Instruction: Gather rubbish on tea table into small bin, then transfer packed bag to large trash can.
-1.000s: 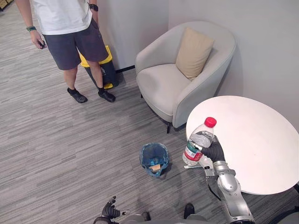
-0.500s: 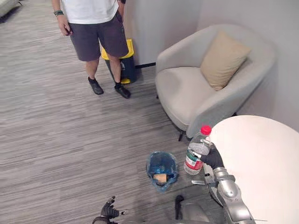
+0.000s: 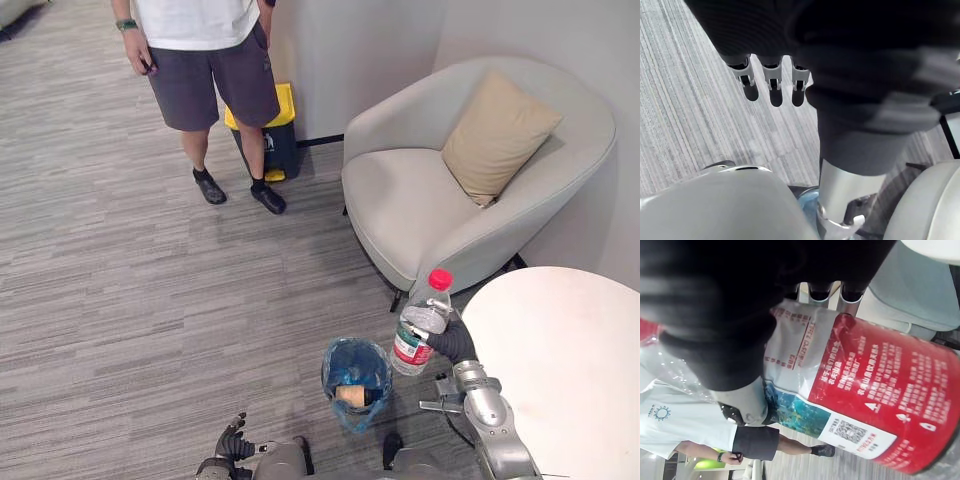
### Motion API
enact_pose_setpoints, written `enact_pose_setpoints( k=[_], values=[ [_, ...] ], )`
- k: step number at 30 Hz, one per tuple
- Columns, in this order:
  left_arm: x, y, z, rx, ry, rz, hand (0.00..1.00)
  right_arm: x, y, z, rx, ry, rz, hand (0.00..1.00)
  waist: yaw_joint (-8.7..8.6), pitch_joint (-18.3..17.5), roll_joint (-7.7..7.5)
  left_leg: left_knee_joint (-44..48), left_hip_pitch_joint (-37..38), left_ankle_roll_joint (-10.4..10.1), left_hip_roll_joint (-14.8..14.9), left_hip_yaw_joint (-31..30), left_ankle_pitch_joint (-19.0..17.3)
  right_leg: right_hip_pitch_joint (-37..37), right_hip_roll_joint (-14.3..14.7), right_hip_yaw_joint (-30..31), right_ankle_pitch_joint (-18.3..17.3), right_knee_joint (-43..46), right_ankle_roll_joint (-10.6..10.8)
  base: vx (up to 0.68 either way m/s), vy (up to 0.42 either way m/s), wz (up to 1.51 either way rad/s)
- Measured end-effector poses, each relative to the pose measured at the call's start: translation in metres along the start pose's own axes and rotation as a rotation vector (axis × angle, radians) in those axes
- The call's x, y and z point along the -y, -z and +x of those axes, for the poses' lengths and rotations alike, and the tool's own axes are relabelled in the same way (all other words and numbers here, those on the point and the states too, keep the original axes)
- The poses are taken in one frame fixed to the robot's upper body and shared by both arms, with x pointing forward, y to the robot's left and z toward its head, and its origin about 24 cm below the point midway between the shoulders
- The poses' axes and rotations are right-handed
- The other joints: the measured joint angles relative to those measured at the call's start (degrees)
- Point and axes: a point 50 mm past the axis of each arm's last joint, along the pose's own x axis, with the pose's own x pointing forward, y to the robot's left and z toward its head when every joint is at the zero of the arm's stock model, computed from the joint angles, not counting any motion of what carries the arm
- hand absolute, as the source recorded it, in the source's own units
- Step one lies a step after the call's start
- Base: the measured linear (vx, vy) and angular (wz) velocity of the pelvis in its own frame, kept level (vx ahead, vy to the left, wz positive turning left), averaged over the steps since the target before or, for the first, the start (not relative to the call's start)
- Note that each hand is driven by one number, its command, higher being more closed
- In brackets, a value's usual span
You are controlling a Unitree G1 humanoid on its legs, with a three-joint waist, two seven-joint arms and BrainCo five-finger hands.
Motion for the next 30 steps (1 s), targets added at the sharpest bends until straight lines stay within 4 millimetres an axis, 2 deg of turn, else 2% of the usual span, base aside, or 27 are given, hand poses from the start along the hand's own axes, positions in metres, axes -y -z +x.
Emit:
enact_pose_setpoints(
  k=[4,9,13,18,24,26,30],
  values=[
    [0.000,-0.001,0.000,0.003,0.006,0.015,0.00,-0.003,0.001,0.001,-0.002,-0.016,-0.005,1.00,1.22,0.14,0.29,-1.74,1.70,0.76,-0.97,2.15,0.14,-0.44,-0.71,2.45,0.46,-0.10,0.67,-0.02,0.059,-0.22],
    [-0.002,-0.008,0.003,0.022,0.003,0.024,0.00,-0.014,0.000,0.012,0.006,-0.108,-0.079,1.00,1.18,1.12,0.51,-0.66,-1.23,1.06,-0.70,2.32,0.18,-4.71,-0.23,3.27,0.13,2.87,0.31,-0.06,-0.020,-0.12],
    [-0.008,-0.060,0.019,0.158,-0.027,0.023,0.00,-0.026,-0.038,0.057,0.156,-0.211,-0.176,1.00,1.25,8.67,0.94,8.79,-12.60,1.92,0.25,1.61,-0.45,-17.75,-0.45,3.97,-2.65,15.69,-0.38,-0.18,-0.026,-0.03],
    [-0.015,-0.096,0.024,0.266,-0.066,-0.034,0.00,-0.041,-0.069,0.082,0.270,-0.271,-0.277,1.00,1.47,13.57,1.32,18.40,-23.54,1.95,1.15,-0.43,-3.26,-28.96,-0.96,3.75,-6.23,27.28,-0.69,-0.24,-0.025,0.14],
    [-0.021,-0.130,0.023,0.381,-0.101,-0.112,0.00,-0.058,-0.092,0.094,0.367,-0.293,-0.377,1.00,1.97,14.68,2.19,27.65,-36.84,2.44,2.54,-1.99,-4.31,-41.45,-1.42,3.29,-7.70,36.10,-1.17,-0.17,-0.036,0.07],
    [-0.024,-0.140,0.023,0.410,-0.117,-0.128,0.00,-0.059,-0.098,0.096,0.388,-0.283,-0.384,1.00,2.74,15.28,2.26,29.27,-39.32,2.50,3.12,-2.06,-4.47,-43.83,-1.35,3.25,-7.71,37.45,-1.23,-0.16,-0.015,-0.02],
    [-0.028,-0.166,0.018,0.501,-0.142,-0.200,0.00,-0.063,-0.114,0.101,0.455,-0.251,-0.415,1.00,3.05,15.69,2.33,33.73,-47.66,2.56,3.65,-3.35,-4.50,-51.46,-1.54,2.78,-8.14,42.07,-1.80,-0.15,-0.036,0.08]
  ],
)
